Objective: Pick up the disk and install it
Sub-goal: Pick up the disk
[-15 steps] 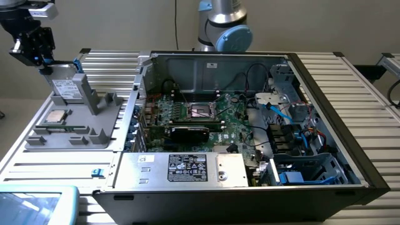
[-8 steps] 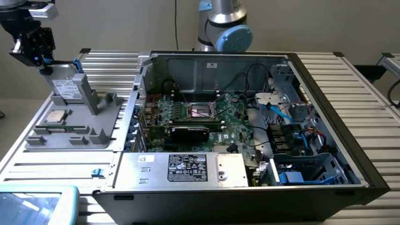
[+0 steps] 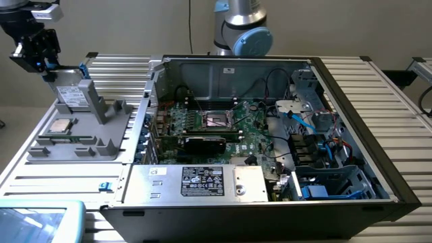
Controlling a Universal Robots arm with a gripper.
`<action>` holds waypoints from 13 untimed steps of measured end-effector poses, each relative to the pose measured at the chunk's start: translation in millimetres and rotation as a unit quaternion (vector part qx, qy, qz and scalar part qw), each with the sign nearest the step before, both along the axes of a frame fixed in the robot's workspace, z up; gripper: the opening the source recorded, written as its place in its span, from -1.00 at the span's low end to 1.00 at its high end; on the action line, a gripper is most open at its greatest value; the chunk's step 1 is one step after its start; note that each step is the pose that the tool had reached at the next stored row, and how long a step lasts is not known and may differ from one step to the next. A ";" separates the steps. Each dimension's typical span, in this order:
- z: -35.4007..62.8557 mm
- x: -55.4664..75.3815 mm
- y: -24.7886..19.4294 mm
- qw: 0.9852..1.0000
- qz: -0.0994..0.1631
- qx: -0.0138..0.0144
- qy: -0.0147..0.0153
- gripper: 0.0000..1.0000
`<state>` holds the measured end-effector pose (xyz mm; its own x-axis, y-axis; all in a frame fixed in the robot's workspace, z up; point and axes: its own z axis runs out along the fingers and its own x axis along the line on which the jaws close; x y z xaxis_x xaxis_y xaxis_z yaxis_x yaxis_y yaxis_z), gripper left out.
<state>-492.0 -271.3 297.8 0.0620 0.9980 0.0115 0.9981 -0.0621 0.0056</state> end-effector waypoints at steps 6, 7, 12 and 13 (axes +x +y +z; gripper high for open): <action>-0.2 0.0 0.0 1.000 0.000 -0.001 0.000 -0.03; -0.3 0.0 0.0 1.000 0.000 -0.002 0.000 -0.03; -0.4 0.0 0.0 1.000 0.000 -0.005 0.000 -0.03; -0.3 0.0 0.0 1.000 0.000 -0.005 0.000 -0.03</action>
<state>-492.0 -271.3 297.5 0.0620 0.9981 0.0014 0.9981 -0.0620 0.0062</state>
